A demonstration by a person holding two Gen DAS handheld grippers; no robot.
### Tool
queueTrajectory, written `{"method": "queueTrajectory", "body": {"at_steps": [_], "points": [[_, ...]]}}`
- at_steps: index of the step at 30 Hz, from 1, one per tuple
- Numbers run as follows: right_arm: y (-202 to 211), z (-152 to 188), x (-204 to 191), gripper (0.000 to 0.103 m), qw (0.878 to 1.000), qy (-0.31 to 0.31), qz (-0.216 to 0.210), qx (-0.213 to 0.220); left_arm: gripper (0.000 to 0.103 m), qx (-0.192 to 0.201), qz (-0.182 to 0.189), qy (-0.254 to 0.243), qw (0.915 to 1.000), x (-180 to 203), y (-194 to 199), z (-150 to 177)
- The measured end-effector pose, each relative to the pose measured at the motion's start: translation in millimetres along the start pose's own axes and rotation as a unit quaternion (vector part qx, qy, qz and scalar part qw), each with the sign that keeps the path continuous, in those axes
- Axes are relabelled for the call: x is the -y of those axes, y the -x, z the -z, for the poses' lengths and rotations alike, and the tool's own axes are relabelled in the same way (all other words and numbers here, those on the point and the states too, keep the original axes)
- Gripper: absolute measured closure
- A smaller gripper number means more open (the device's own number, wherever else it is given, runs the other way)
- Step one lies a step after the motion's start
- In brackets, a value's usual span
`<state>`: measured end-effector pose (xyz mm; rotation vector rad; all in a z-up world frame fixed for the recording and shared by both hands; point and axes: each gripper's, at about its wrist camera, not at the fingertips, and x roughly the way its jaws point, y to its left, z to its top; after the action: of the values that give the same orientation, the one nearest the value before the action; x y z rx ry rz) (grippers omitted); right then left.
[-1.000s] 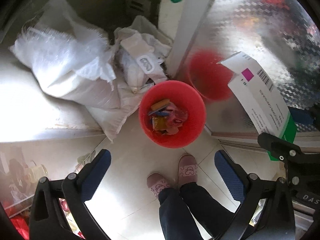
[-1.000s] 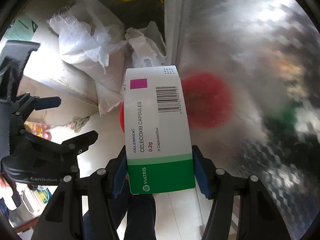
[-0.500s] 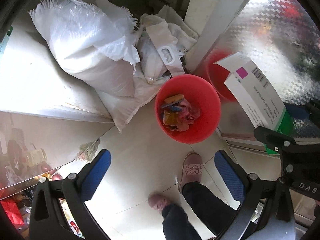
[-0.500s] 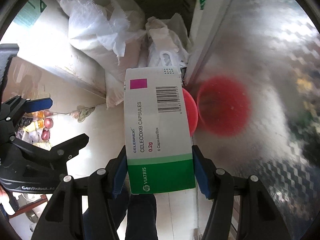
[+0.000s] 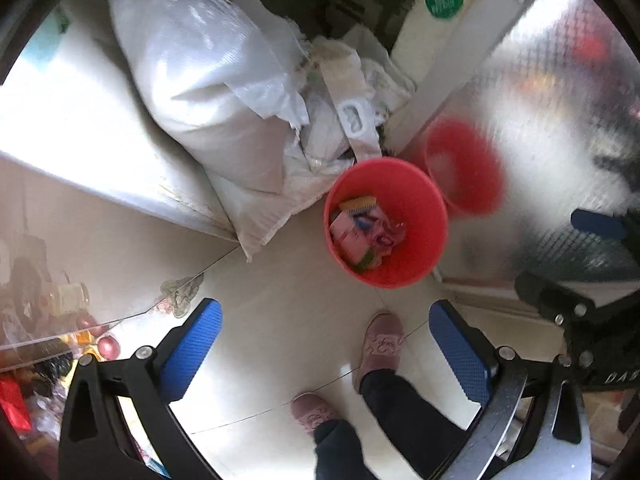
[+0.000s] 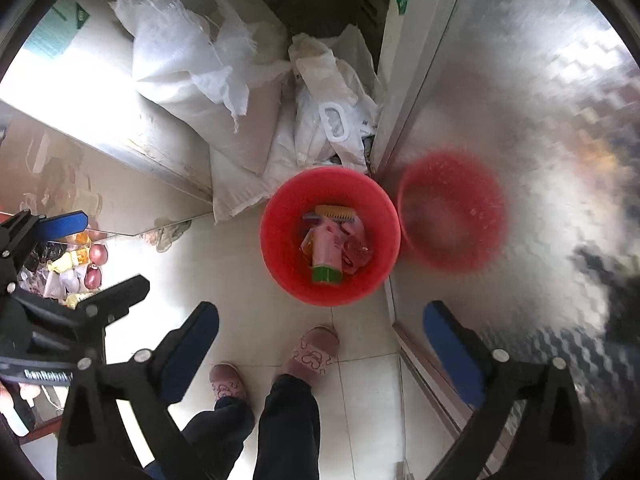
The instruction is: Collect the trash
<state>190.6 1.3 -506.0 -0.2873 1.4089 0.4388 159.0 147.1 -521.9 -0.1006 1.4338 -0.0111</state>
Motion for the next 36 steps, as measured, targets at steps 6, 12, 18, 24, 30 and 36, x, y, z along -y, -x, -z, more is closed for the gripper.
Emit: {"method": "queueTrajectory", "body": {"at_steps": [6, 12, 18, 24, 30, 36], "points": [[59.3, 12.1, -20.4, 0.001, 0.998, -0.012, 0.013, 0.058, 0.0, 0.045, -0.002, -0.011, 0.9989, -0.9, 66.5, 17.3], [169.2, 35.9, -50.9, 0.001, 0.992, -0.039, 0.033, 0.115, 0.0, 0.103, 0.015, -0.045, 0.9935, -8.5, 187.4, 41.8], [308.5, 72.7, -85.9, 0.001, 0.976, -0.063, 0.062, 0.199, 0.0, 0.172, 0.033, -0.071, 0.9819, -3.8, 320.7, 71.9], [422.7, 108.0, -118.2, 0.001, 0.95, -0.085, 0.098, 0.284, 0.0, 0.247, 0.053, -0.098, 0.9626, 3.0, 426.1, 94.6], [489.7, 134.3, -132.5, 0.001, 0.93, -0.108, 0.126, 0.328, 0.0, 0.29, 0.038, -0.142, 0.9455, 17.9, 500.7, 112.0], [530.3, 158.1, -126.7, 0.001, 0.92, -0.154, 0.1, 0.345, 0.0, 0.319, 0.062, -0.148, 0.934, 15.7, 550.6, 130.3]]}}
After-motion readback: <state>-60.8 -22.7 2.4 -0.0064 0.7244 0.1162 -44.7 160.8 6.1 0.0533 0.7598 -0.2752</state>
